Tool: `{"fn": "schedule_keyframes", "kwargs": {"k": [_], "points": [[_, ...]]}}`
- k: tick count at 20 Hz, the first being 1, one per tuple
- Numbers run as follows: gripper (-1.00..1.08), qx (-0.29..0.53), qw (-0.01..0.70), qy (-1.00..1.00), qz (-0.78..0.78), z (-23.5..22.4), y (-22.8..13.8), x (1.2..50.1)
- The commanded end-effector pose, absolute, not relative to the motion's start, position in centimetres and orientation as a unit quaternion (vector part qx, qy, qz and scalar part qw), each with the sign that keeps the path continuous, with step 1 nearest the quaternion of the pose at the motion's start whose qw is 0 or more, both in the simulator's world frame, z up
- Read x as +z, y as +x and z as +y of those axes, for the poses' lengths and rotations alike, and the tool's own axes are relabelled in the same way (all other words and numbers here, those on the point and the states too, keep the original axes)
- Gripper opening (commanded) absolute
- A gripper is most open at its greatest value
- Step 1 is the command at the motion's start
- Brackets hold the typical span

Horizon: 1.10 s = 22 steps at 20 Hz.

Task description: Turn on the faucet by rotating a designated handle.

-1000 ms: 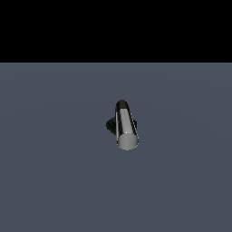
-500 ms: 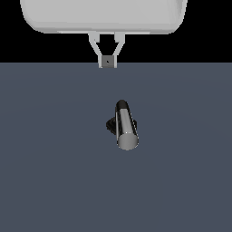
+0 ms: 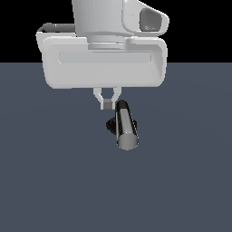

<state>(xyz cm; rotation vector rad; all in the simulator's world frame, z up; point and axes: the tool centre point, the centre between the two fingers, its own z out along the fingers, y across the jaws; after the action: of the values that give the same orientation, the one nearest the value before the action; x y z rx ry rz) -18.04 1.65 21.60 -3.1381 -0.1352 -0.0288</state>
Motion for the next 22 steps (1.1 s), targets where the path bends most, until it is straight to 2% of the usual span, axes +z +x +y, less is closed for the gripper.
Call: {"fn": "schedule_keyframes", "kwargs": {"k": [1, 12, 22], "points": [[-1.00, -0.008, 0.000, -0.999, -0.045, 1.7, -17.6, 19.7], [-1.00, -0.002, 0.000, -0.999, -0.052, 2.1, -16.0, 12.9], [-1.00, 0.000, 0.000, -0.998, -0.055, 2.2, -15.2, 10.2]]}}
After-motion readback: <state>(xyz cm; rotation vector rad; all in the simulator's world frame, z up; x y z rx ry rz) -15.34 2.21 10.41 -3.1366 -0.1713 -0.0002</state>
